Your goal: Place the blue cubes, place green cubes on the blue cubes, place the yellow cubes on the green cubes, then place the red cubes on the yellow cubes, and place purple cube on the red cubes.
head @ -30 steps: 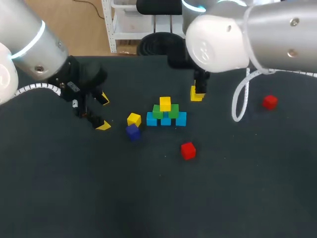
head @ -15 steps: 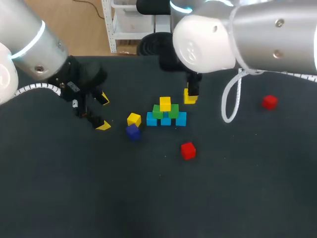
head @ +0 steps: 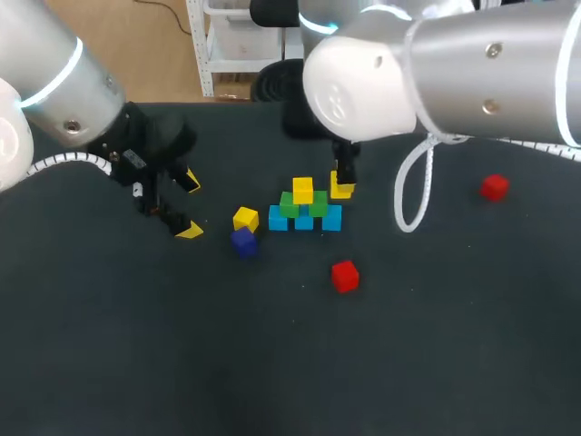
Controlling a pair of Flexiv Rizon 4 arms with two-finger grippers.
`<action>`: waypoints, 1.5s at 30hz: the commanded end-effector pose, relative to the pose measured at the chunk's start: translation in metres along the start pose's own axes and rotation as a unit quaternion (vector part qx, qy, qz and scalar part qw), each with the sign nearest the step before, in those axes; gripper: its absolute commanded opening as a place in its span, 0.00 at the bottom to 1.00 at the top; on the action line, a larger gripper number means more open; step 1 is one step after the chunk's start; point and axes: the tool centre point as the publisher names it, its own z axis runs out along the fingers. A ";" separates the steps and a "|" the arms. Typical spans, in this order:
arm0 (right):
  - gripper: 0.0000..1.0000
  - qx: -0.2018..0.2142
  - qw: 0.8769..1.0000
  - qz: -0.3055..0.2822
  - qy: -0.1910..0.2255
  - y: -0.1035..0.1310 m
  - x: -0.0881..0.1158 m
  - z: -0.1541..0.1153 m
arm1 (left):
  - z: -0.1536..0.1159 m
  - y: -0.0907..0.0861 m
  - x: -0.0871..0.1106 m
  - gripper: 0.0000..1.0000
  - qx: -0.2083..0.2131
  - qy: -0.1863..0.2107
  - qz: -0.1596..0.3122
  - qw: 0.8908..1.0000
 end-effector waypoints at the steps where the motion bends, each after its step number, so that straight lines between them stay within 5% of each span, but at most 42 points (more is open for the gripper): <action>1: 0.00 -0.004 1.000 -0.001 0.005 -0.004 -0.005 0.000 | 0.000 0.000 0.001 1.00 0.000 -0.001 0.001 1.000; 45: 0.00 -0.017 1.000 -0.004 0.016 -0.005 -0.018 0.011 | 0.000 0.000 0.001 1.00 0.000 -0.001 0.001 1.000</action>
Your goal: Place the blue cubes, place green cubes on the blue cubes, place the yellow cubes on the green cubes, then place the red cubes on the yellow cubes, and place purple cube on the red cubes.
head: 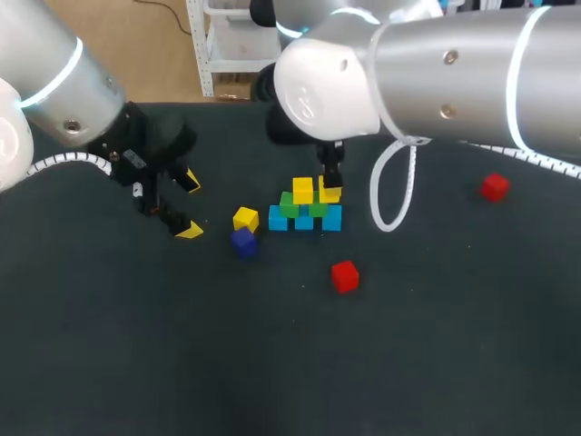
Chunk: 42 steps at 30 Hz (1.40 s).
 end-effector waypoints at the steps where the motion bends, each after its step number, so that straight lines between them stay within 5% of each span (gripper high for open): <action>1: 0.00 -0.004 1.000 0.000 0.000 -0.003 -0.001 0.001 | 0.000 0.000 0.001 1.00 0.000 -0.001 0.001 1.000; 42: 0.00 -0.001 1.000 0.004 0.008 -0.007 -0.006 0.005 | 0.000 0.000 0.001 1.00 0.000 -0.001 0.001 1.000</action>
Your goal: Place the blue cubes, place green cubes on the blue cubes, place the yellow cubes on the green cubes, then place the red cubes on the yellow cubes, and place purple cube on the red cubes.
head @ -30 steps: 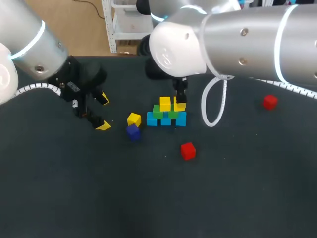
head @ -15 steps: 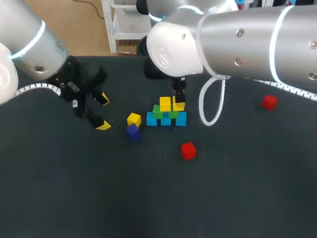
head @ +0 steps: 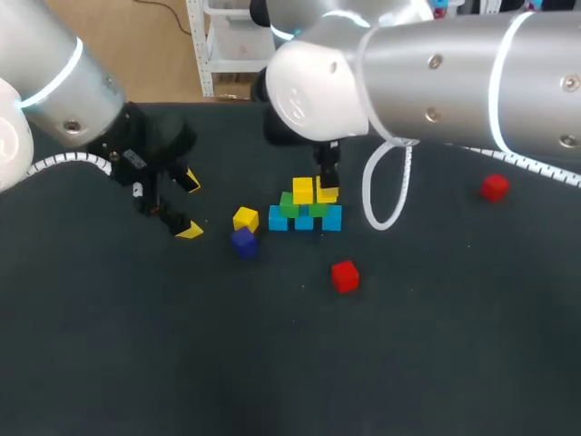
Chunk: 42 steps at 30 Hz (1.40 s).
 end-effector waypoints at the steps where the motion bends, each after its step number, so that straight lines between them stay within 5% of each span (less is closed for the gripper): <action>1: 0.00 0.000 1.000 0.001 0.001 -0.001 -0.001 0.000 | 0.000 0.000 0.001 1.00 0.000 -0.001 0.001 1.000; 42: 0.00 0.001 1.000 0.006 -0.009 -0.001 -0.004 0.001 | 0.000 0.000 0.001 1.00 0.000 -0.001 0.001 1.000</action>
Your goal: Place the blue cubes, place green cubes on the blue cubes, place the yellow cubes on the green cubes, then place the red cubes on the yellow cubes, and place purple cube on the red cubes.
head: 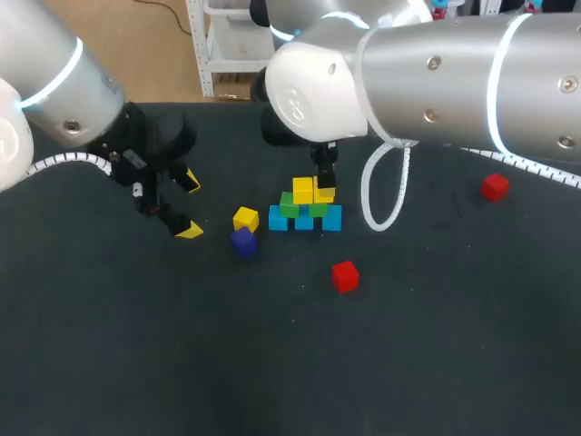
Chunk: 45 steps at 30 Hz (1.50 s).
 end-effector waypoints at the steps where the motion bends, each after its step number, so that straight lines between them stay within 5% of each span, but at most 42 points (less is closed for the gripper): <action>1: 0.00 0.000 1.000 0.000 -0.001 0.000 0.000 0.000 | 0.000 0.000 0.001 1.00 0.000 -0.001 0.001 1.000; 7: 0.00 0.000 1.000 0.001 -0.001 0.001 0.000 0.000 | 0.000 0.000 0.001 1.00 0.000 -0.001 0.001 1.000; 12: 0.27 -0.001 1.000 0.001 0.000 0.001 0.000 0.000 | 0.000 0.000 0.001 1.00 0.000 -0.001 0.001 1.000; 25: 0.39 -0.002 1.000 0.004 0.000 0.000 0.001 0.000 | 0.000 0.000 0.001 1.00 0.000 -0.001 0.001 1.000; 45: 0.41 -0.002 1.000 0.003 -0.002 -0.001 0.000 0.000 | 0.000 0.000 0.001 1.00 0.000 -0.001 0.001 1.000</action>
